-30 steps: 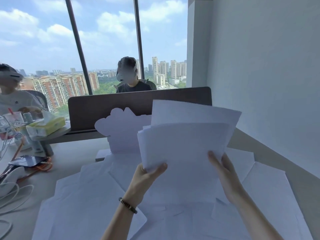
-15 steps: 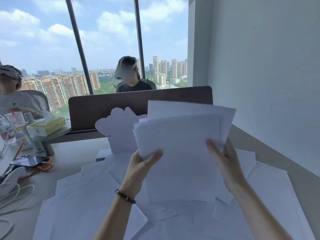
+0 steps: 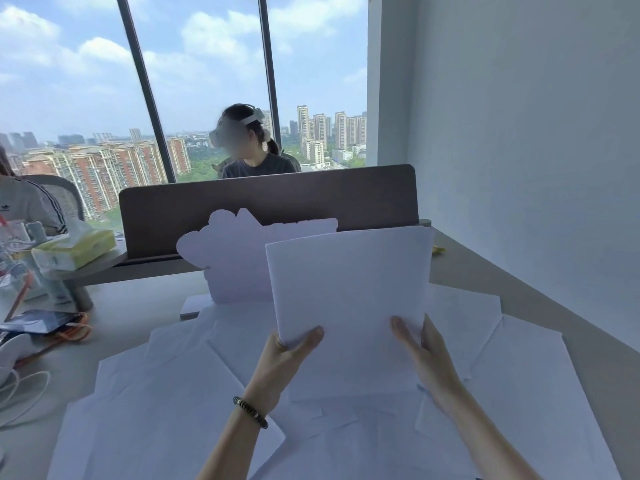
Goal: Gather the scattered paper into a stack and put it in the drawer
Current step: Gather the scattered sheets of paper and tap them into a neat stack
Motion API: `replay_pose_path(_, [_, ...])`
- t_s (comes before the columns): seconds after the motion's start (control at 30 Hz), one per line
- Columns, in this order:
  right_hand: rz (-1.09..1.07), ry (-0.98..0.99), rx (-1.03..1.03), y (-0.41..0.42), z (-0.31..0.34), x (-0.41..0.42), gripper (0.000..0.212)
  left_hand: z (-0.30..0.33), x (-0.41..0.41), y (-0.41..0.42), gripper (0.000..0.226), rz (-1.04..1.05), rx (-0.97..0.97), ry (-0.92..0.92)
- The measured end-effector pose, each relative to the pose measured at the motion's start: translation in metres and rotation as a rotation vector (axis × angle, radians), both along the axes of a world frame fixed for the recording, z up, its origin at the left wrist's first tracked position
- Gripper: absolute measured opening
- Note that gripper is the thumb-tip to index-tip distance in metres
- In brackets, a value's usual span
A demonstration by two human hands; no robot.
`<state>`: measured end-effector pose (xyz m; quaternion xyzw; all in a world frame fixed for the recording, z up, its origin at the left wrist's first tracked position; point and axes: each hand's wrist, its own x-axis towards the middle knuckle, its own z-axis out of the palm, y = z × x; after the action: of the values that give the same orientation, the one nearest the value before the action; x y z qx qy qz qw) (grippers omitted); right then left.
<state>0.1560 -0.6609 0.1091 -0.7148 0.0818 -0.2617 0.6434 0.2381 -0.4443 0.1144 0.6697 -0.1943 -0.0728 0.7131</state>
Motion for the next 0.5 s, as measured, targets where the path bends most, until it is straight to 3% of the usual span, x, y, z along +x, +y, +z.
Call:
replay_pose_path(0.07, [0.006,0.009,0.005,0.002,-0.006,0.006,0.043,0.001,0.0,-0.002,0.013,0.018,0.006,-0.014])
replay_pose_path(0.17, [0.033,0.045,-0.004,0.001,-0.003,0.016,0.021,0.009,0.003,-0.003,0.013,0.048,0.048,-0.015])
replay_pose_path(0.3, [0.067,0.187,-0.13,-0.006,-0.001,0.019,0.012,0.002,0.013,0.005,0.015,0.085,0.151,0.051])
replay_pose_path(0.4, [-0.137,0.373,-0.439,-0.016,-0.009,0.019,0.022,-0.012,0.02,0.01,0.011,0.14,0.2,0.165])
replay_pose_path(0.5, [-0.318,0.745,-0.871,-0.03,-0.027,0.017,0.053,-0.031,0.028,0.018,0.012,0.144,0.253,0.296])
